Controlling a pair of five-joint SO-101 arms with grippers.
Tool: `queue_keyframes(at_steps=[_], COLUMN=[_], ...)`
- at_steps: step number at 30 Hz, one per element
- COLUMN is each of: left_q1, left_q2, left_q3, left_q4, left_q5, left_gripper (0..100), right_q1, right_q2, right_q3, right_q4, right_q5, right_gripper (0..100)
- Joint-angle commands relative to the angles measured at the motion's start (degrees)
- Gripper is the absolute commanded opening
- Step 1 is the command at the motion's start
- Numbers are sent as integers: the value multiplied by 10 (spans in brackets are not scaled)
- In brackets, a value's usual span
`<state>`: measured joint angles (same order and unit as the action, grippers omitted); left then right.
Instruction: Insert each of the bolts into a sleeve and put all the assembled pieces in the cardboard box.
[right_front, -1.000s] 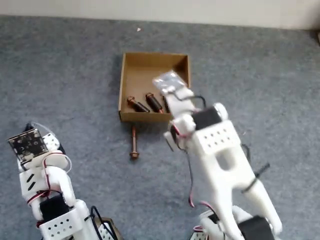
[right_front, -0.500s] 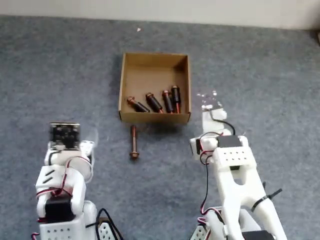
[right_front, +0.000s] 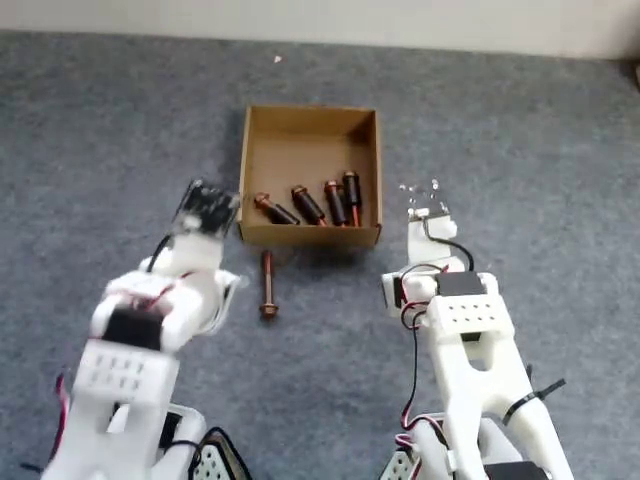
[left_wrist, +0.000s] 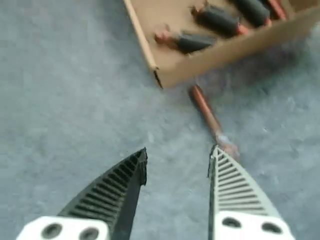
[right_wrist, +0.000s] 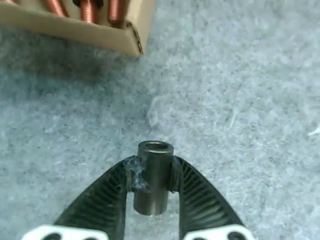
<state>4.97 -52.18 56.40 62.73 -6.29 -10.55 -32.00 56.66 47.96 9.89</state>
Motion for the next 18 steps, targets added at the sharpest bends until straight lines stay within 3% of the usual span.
queue_keyframes(at_steps=[1, 7, 18], left_q1=[39, 73, 73], left_q2=[132, 275, 405], left_q3=[-58, -64, -65], left_q4=[-30, -127, -222], left_q5=[54, 147, 178], left_gripper=[222, 222, 207], right_q1=[7, 7, 7], right_q2=[-20, -20, -20], right_q3=[-1, 0, 0], right_q4=[-15, -15, -15], right_q5=[-6, -6, -6], right_gripper=[8, 8, 8])
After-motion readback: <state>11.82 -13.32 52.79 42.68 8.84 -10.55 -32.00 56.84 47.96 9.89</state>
